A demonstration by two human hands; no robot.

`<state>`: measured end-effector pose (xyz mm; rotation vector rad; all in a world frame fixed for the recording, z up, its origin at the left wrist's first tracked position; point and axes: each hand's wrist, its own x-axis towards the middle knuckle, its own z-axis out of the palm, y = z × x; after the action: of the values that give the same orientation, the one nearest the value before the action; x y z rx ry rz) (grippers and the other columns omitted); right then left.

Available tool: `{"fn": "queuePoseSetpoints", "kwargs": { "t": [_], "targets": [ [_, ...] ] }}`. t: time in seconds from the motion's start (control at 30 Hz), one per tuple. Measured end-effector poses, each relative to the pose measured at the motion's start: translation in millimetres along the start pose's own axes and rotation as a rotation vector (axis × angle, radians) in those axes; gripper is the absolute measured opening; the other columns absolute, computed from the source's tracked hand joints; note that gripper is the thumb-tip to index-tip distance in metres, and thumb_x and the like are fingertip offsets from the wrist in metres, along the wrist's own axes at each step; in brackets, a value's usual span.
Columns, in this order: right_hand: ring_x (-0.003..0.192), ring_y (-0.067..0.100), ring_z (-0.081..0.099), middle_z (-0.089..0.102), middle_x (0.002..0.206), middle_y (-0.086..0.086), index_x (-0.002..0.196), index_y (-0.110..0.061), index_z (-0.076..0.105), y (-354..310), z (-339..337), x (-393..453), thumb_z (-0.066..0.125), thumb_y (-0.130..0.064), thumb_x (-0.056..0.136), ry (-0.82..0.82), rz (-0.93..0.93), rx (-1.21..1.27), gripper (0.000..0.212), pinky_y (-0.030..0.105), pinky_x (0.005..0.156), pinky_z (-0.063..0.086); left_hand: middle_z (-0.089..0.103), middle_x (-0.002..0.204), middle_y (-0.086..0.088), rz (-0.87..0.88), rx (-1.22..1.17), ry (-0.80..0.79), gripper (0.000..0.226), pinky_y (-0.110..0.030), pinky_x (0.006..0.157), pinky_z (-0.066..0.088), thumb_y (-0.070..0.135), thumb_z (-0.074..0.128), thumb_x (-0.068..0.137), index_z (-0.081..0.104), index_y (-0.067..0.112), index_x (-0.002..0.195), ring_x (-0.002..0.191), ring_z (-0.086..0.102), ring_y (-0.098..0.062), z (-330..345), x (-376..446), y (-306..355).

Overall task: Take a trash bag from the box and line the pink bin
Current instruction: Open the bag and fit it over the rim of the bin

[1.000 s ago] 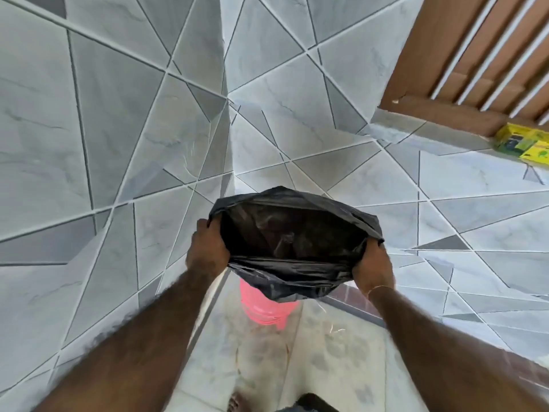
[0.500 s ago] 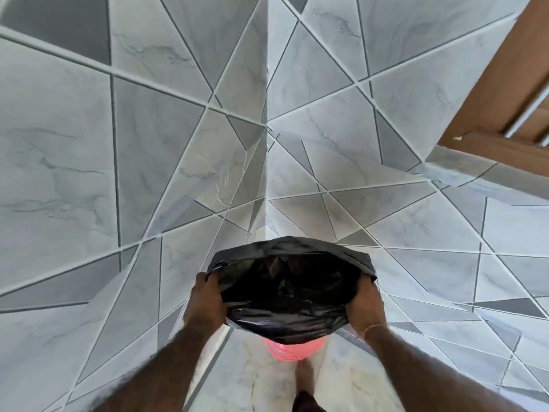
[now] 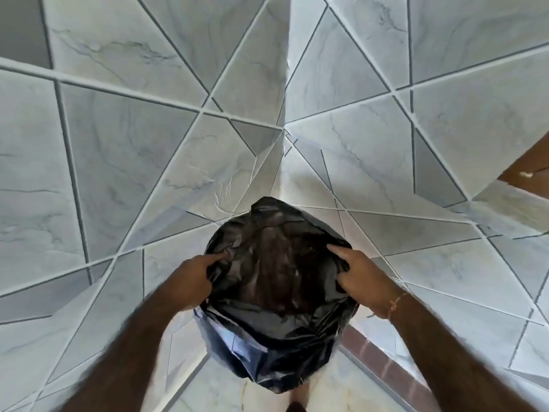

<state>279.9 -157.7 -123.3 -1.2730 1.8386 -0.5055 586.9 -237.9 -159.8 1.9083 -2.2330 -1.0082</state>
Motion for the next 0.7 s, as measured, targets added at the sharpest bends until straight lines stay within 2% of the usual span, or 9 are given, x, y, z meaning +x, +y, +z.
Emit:
{"fn": "queuePoseSetpoints", "kwargs": {
  "t": [0.1,0.2,0.3,0.37,0.4,0.47,0.53,0.7],
  "targets": [
    [0.129,0.026,0.049,0.048,0.145,0.012,0.143,-0.008,0.044,7.0,1.9,0.8,0.043,0.01,0.082,-0.023,0.026,-0.021,0.063,0.027,0.1,0.041,0.05,0.144,-0.013,-0.006,0.026,-0.068,0.056,-0.028,0.104,0.039,0.002,0.048,0.091,0.047,0.026,0.142,0.128,0.051,-0.031,8.3,-3.9,1.6],
    [0.135,0.028,0.044,0.045,0.149,0.01,0.144,-0.01,0.043,24.0,17.0,-5.1,0.046,0.002,0.083,-0.028,0.099,-0.046,0.063,0.034,0.111,0.036,0.049,0.146,-0.012,0.002,0.035,-0.133,0.056,-0.027,0.104,0.039,0.004,0.048,0.091,0.045,0.026,0.143,0.128,0.051,-0.03,29.8,-14.8,-5.8],
    [0.134,0.029,0.045,0.046,0.149,0.009,0.144,-0.013,0.044,47.5,35.4,-11.6,0.052,-0.018,0.084,-0.058,0.167,-0.083,0.061,0.041,0.114,0.035,0.047,0.147,-0.01,-0.009,0.057,-0.215,0.061,-0.029,0.108,0.037,0.001,0.046,0.088,0.044,0.024,0.144,0.131,0.048,-0.028,56.8,-31.3,-17.6],
    [0.129,0.029,0.05,0.051,0.145,0.006,0.141,-0.017,0.048,56.9,46.4,-17.8,0.05,-0.038,0.078,-0.048,0.21,-0.09,0.066,0.043,0.112,0.039,0.052,0.143,-0.008,0.007,0.083,-0.279,0.055,-0.032,0.108,0.04,0.011,0.049,0.088,0.048,0.025,0.141,0.127,0.052,-0.027,75.9,-39.8,-26.5],
    [0.128,0.029,0.051,0.052,0.142,0.003,0.14,-0.017,0.048,59.4,51.2,-20.9,0.049,-0.041,0.081,-0.031,0.226,-0.088,0.064,0.042,0.113,0.038,0.055,0.14,-0.008,0.019,0.093,-0.296,0.051,-0.033,0.106,0.042,0.021,0.051,0.087,0.051,0.026,0.138,0.124,0.055,-0.027,85.4,-42.7,-30.0],
    [0.13,0.03,0.05,0.053,0.14,0.003,0.142,-0.016,0.044,65.2,61.5,-24.4,0.05,-0.036,0.093,0.019,0.22,-0.09,0.053,0.038,0.112,0.037,0.06,0.131,-0.008,0.007,0.105,-0.29,0.046,-0.036,0.1,0.047,0.041,0.045,0.085,0.055,0.028,0.129,0.114,0.06,-0.028,106.0,-44.7,-37.5],
    [0.129,0.031,0.051,0.054,0.142,0.006,0.143,-0.018,0.042,76.1,71.9,-22.7,0.051,-0.03,0.095,0.086,0.175,-0.141,0.05,0.038,0.112,0.038,0.059,0.128,-0.006,-0.005,0.095,-0.225,0.047,-0.038,0.097,0.048,0.047,0.04,0.085,0.054,0.027,0.125,0.11,0.061,-0.027,125.5,-42.4,-41.2],
    [0.123,0.035,0.054,0.056,0.138,0.013,0.142,-0.016,0.04,108.8,97.2,-11.6,0.052,-0.014,0.09,0.196,0.2,-0.216,0.053,0.047,0.108,0.043,0.043,0.147,0.006,0.071,-0.01,-0.023,0.052,-0.033,0.112,0.036,0.032,0.045,0.091,0.039,0.031,0.142,0.129,0.05,-0.018,169.2,-35.7,-41.4]
  ]
}}
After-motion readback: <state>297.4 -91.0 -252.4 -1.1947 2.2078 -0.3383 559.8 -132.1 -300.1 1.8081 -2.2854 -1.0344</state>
